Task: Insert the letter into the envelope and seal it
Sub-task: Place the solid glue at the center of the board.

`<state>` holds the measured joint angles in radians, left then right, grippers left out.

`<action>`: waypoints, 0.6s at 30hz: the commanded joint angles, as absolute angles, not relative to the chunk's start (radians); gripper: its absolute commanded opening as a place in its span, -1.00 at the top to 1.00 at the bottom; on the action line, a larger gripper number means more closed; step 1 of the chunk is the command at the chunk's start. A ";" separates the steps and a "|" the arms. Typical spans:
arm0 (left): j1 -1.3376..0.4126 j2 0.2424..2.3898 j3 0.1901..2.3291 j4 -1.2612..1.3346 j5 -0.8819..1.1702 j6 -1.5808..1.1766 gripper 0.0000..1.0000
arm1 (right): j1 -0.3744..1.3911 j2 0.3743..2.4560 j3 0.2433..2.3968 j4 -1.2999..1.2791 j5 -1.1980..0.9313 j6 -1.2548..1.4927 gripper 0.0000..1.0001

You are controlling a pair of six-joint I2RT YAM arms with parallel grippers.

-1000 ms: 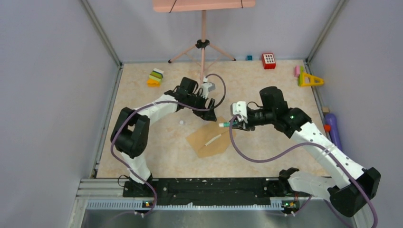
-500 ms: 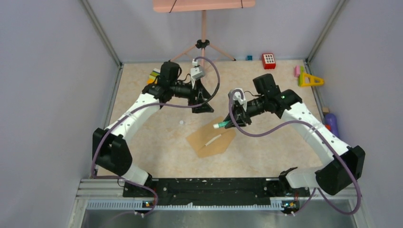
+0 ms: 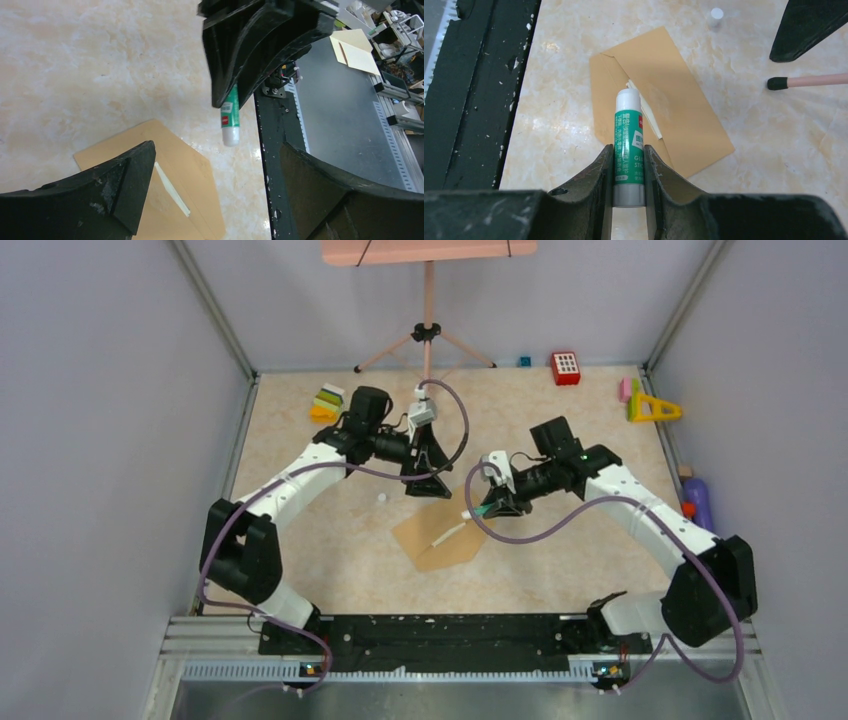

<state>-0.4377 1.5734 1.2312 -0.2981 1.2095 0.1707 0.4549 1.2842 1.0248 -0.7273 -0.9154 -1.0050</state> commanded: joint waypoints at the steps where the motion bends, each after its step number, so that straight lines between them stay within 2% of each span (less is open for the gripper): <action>1: -0.506 1.589 1.241 -0.338 1.225 0.270 -0.98 | 0.450 1.352 1.122 -0.796 -1.025 -1.098 1.00; 7: -0.577 1.663 1.305 -0.453 1.127 0.335 -0.97 | 0.468 1.318 1.074 -0.672 -0.999 -1.003 1.00; 13: -0.611 1.704 1.320 -0.445 1.095 0.310 -0.97 | 0.487 1.292 1.043 -0.617 -0.974 -0.962 1.00; 16: -0.619 1.717 1.329 -0.444 1.100 0.299 -0.84 | 0.503 1.294 1.037 -0.604 -0.939 -0.957 1.00; 18: -0.623 1.724 1.334 -0.446 1.103 0.295 -0.61 | 0.511 1.296 1.028 -0.591 -0.918 -0.954 1.00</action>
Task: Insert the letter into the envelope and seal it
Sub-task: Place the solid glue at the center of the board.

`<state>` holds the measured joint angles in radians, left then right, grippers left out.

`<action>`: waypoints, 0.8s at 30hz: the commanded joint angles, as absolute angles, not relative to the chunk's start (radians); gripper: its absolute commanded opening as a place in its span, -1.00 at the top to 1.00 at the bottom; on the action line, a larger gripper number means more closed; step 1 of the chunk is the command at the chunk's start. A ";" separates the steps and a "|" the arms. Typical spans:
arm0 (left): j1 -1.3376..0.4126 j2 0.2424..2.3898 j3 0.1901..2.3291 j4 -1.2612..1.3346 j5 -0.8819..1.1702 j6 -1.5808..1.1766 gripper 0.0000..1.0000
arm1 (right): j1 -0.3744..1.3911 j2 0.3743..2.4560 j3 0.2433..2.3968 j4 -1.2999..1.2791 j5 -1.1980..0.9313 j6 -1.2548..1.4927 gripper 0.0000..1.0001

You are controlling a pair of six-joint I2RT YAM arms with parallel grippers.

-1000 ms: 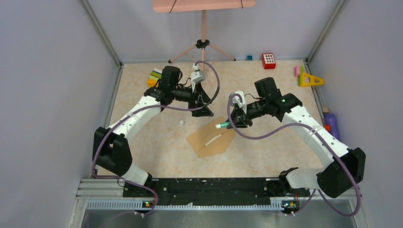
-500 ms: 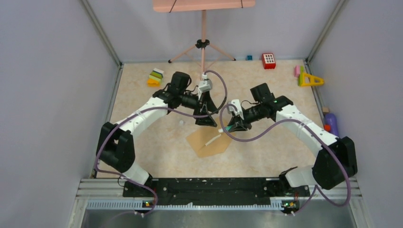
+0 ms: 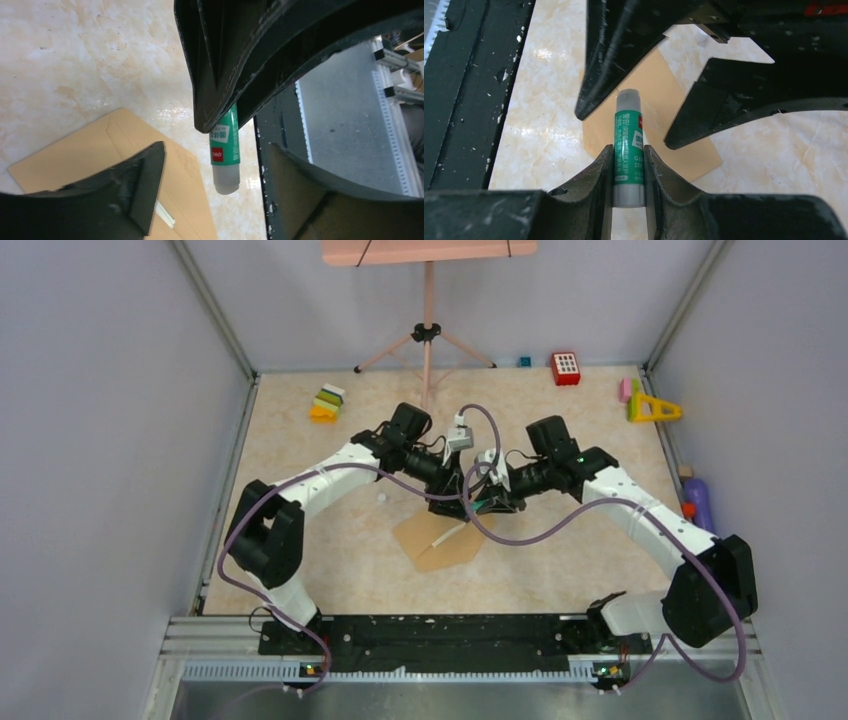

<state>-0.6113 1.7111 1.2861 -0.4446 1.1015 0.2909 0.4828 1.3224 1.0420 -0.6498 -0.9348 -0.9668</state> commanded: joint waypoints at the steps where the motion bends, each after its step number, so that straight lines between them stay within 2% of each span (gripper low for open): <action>1: -0.624 1.728 1.336 -0.446 1.103 0.292 -0.46 | 0.517 1.296 1.024 -0.587 -0.908 -0.954 1.00; 2: -0.624 1.731 1.338 -0.448 1.106 0.290 -0.26 | 0.520 1.296 1.022 -0.585 -0.899 -0.954 1.00; 4: -0.625 1.735 1.339 -0.448 1.106 0.287 0.00 | 0.526 1.296 1.020 -0.578 -0.885 -0.952 1.00; 6: -0.625 1.737 1.339 -0.449 1.102 0.285 0.13 | 0.528 1.295 1.021 -0.572 -0.882 -0.945 1.00; 8: -0.625 1.739 1.341 -0.453 1.101 0.287 0.10 | 0.528 1.294 1.023 -0.566 -0.880 -0.938 1.00; 11: -0.626 1.742 1.341 -0.461 1.102 0.292 -0.20 | 0.528 1.291 1.023 -0.559 -0.877 -0.931 1.00; 13: -0.626 1.742 1.341 -0.467 1.097 0.298 -0.27 | 0.528 1.291 1.025 -0.556 -0.874 -0.928 1.00; 15: -0.627 1.741 1.341 -0.471 1.099 0.300 -0.19 | 0.528 1.289 1.024 -0.553 -0.873 -0.927 1.00; 24: -0.631 1.746 1.347 -0.477 1.112 0.304 0.46 | 0.531 1.290 1.024 -0.548 -0.871 -0.924 1.00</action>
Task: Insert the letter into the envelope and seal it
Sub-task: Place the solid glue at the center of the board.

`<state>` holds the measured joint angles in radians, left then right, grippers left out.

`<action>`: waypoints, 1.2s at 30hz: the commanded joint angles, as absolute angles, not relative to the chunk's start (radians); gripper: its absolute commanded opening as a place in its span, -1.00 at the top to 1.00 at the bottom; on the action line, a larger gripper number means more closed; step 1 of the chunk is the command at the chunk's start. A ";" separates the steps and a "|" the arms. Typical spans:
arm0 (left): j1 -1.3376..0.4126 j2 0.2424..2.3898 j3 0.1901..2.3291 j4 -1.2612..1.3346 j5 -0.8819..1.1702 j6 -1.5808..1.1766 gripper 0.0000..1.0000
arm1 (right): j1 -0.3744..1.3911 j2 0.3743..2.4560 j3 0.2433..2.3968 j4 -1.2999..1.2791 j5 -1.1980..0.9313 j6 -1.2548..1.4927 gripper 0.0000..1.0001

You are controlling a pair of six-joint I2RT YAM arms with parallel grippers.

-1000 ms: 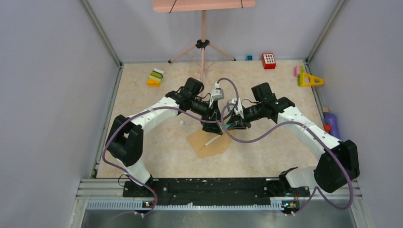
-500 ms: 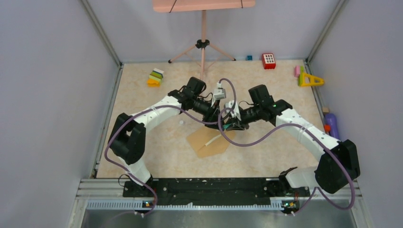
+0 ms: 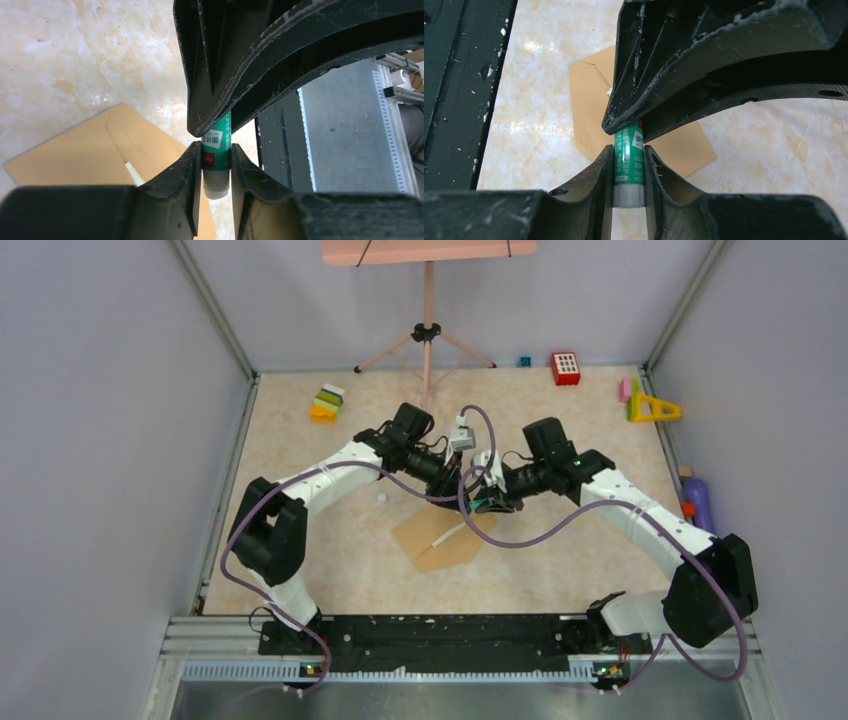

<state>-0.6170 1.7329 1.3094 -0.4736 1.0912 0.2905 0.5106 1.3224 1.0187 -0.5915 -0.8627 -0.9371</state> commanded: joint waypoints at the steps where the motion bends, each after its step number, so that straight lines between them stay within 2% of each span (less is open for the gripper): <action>1: -0.632 1.745 1.347 -0.477 1.113 0.304 0.54 | 0.532 1.291 1.023 -0.548 -0.869 -0.925 1.00; 4: -0.632 1.746 1.347 -0.478 1.118 0.303 0.86 | 0.534 1.290 1.023 -0.541 -0.857 -0.919 1.00; 7: -0.631 1.746 1.349 -0.481 1.115 0.303 0.89 | 0.534 1.287 1.027 -0.535 -0.843 -0.898 0.33; 9: -0.622 1.745 1.351 -0.484 1.107 0.304 0.86 | 0.534 1.270 1.031 -0.531 -0.825 -0.876 -0.04; 11: -0.597 1.744 1.355 -0.496 1.103 0.311 0.85 | 0.532 1.241 1.027 -0.526 -0.809 -0.865 -0.53; 13: -0.556 1.738 1.361 -0.516 1.101 0.321 0.84 | 0.526 1.207 1.016 -0.522 -0.803 -0.860 -0.82; 15: -0.512 1.728 1.366 -0.561 1.090 0.361 0.84 | 0.511 1.172 1.004 -0.520 -0.802 -0.852 -0.96; 23: -0.372 1.677 1.310 -0.690 0.786 0.517 0.88 | 0.464 1.091 0.953 -0.484 -0.804 -0.825 -0.98; 31: -0.290 1.666 1.150 -0.512 0.458 0.497 0.95 | 0.464 1.103 0.921 -0.437 -0.823 -0.800 -0.98; 36: -0.292 1.691 1.131 -0.463 0.494 0.577 0.95 | 0.463 1.102 0.903 -0.421 -0.810 -0.796 -0.98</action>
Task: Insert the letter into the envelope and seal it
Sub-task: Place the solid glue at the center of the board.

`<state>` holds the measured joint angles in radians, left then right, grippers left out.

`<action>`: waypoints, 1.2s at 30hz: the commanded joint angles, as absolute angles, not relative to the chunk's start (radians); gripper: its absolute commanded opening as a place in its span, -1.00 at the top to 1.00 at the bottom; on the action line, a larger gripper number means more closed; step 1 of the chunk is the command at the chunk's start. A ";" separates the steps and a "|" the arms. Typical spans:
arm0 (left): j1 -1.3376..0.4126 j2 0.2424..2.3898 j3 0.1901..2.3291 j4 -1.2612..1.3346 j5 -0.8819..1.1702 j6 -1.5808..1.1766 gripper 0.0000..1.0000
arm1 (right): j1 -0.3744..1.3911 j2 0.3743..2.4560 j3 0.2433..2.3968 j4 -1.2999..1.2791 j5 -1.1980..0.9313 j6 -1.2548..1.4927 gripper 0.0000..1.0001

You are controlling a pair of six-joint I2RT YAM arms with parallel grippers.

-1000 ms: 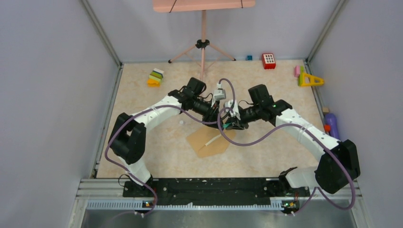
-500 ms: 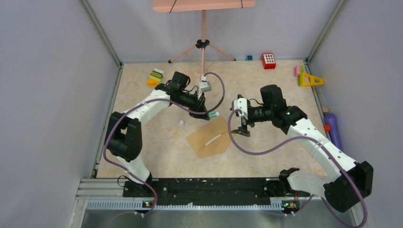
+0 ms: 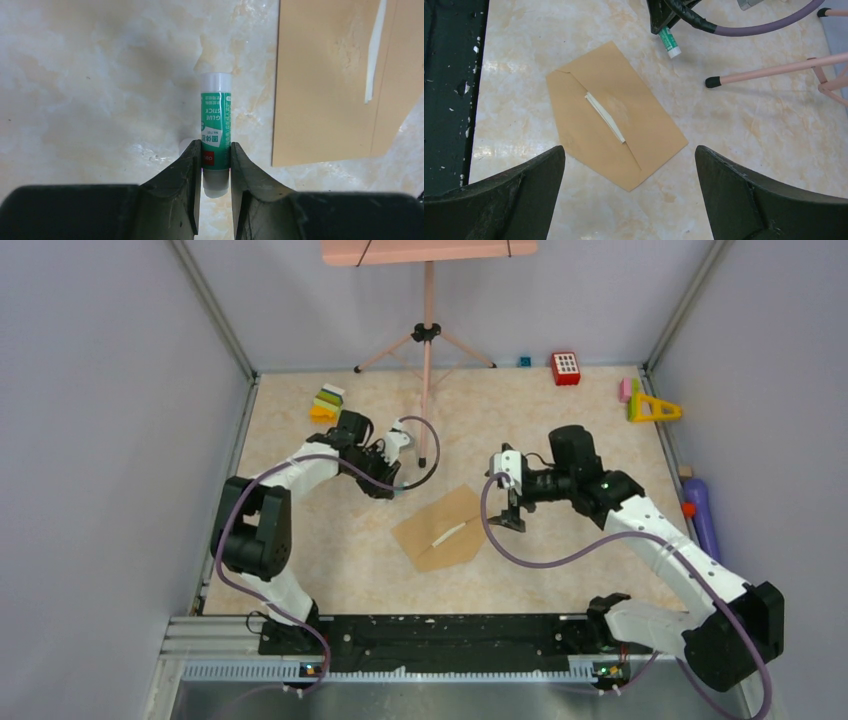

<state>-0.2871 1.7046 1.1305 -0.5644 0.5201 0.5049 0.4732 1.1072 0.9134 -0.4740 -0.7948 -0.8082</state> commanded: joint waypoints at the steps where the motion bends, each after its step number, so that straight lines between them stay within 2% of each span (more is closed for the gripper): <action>1: -0.294 1.702 1.142 -0.461 0.499 0.580 0.95 | 0.463 1.102 0.899 -0.417 -0.805 -0.795 -0.98; 13: -0.378 1.877 1.333 -0.489 0.473 0.593 0.97 | 0.463 1.109 0.888 -0.403 -0.787 -0.795 -0.97; 25: -0.442 1.992 1.432 -0.502 0.249 0.560 0.94 | 0.463 1.099 0.888 -0.402 -0.784 -0.791 -0.98; 27: -0.450 2.002 1.438 -0.508 0.226 0.558 0.86 | 0.464 1.098 0.890 -0.400 -0.785 -0.789 -0.98; 36: -0.464 2.020 1.455 -0.523 0.195 0.550 0.26 | 0.463 1.101 0.891 -0.399 -0.783 -0.787 -0.97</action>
<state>-0.4644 2.0079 1.4254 -0.5190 0.2253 0.5629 0.4728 1.1072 0.8951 -0.4339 -0.7769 -0.7986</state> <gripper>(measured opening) 0.322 0.987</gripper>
